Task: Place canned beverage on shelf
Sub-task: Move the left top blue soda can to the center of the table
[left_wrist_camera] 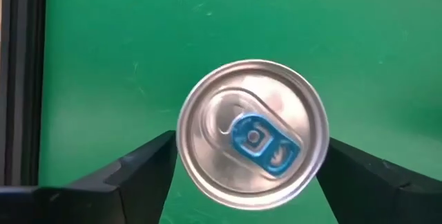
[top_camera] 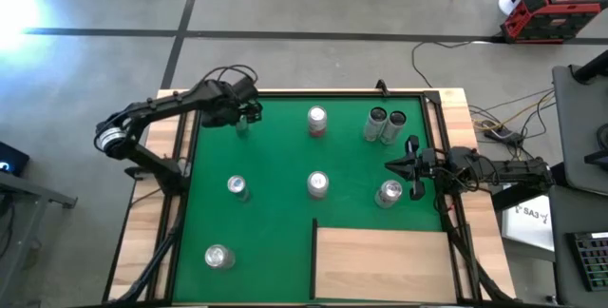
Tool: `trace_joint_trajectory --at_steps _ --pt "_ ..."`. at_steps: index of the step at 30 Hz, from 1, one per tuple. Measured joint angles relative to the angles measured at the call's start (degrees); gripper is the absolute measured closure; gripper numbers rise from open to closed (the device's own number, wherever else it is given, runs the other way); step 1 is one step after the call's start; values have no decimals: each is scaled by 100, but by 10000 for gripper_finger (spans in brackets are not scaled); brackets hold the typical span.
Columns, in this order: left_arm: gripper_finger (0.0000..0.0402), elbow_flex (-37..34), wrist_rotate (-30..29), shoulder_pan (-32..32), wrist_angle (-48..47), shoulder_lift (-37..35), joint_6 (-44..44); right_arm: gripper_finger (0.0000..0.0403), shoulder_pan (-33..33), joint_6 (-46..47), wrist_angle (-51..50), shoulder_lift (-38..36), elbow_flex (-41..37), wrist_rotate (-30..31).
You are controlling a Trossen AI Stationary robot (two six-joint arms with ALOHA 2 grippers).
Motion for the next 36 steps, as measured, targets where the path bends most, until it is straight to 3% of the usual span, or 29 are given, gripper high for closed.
trace_joint_trajectory --at_steps 13,24,36 --pt "191 -66 -62 134 135 -4 373 380 1 -3 2 0 -1 0" --pt "181 56 58 2 23 7 282 380 2 -3 2 0 -2 0" --pt "183 507 81 -935 -224 50 -204 380 2 -1 2 0 0 0"
